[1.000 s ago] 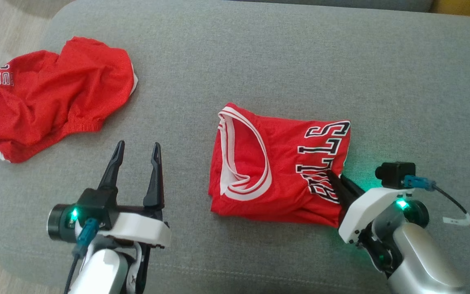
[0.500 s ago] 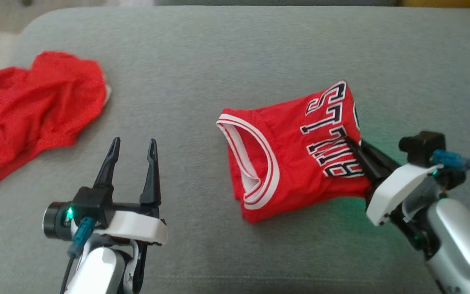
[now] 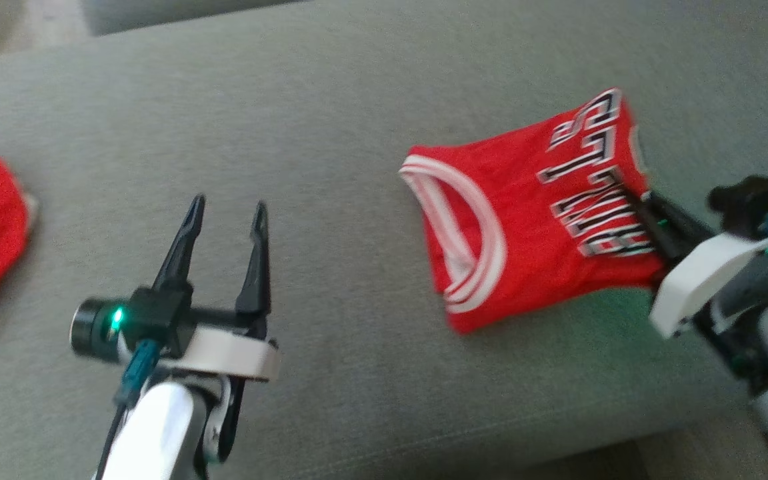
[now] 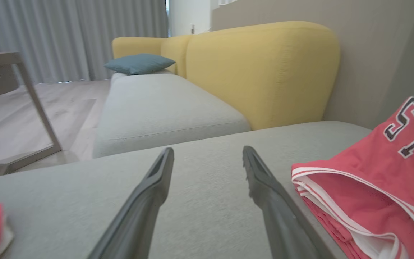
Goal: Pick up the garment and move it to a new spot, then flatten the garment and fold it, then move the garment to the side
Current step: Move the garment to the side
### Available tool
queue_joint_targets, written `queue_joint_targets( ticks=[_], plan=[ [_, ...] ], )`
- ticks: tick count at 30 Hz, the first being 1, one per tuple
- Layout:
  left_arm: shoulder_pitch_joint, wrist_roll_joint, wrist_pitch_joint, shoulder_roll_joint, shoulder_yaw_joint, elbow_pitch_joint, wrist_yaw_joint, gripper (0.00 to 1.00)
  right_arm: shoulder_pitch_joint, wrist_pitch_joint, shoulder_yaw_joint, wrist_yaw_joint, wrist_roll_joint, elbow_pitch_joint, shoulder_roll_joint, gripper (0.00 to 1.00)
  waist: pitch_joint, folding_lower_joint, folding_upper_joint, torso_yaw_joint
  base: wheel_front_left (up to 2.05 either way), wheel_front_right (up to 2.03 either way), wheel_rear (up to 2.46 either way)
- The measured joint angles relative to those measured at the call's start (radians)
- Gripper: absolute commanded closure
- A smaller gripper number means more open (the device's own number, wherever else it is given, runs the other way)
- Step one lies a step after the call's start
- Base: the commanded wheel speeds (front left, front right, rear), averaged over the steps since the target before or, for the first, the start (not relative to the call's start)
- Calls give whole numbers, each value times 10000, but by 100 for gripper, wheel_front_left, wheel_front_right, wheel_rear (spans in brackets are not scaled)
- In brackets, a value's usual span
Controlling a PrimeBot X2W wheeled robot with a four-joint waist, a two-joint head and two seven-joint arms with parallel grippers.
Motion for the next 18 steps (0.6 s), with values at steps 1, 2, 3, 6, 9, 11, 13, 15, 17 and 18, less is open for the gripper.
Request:
queue_joint_targets(
  ticks=[1,2,3,6,9,11,13,15,17,18],
  plan=[
    [-150,6,0,0,-52,-6,-48,0,-127,-35,-98,0,0,236,-73,100,95,0,0,-128,0,0,0],
    [-315,75,-2,0,-127,-19,-77,0,-283,-142,-268,0,2,495,-134,100,219,0,0,-233,0,0,0],
    [-492,151,0,-4,-221,-35,-121,0,-457,-222,-472,0,2,782,-198,100,352,0,0,-320,0,0,0],
    [-830,278,17,-2,-351,-90,-219,0,-896,-464,-849,0,2,1358,-307,100,648,0,0,-471,0,0,0],
    [-1304,447,98,10,-571,-165,-403,0,-1519,-855,-1342,0,-31,2155,-445,100,1100,0,0,-647,0,0,0],
    [-1565,587,165,13,-679,-219,-437,0,-1852,-1097,-1647,0,-107,2633,-456,100,1391,0,0,-752,0,0,0],
    [-1823,692,257,38,-794,-288,-571,0,-2137,-1323,-1979,0,-132,3141,-456,100,1697,0,0,-848,0,0,0],
    [-2090,786,380,67,-894,-357,-660,0,-2418,-1565,-2293,0,-209,3593,-458,100,2005,0,0,-931,0,0,0],
    [-2373,903,470,100,-965,-437,-725,0,-2733,-1749,-2587,0,-238,4033,-460,100,2317,0,0,-1003,0,0,0],
    [-2663,1003,520,130,-1045,-470,-784,0,-3044,-1973,-2861,0,-265,4355,-462,100,2628,0,0,-1062,0,0,0]
  ],
)
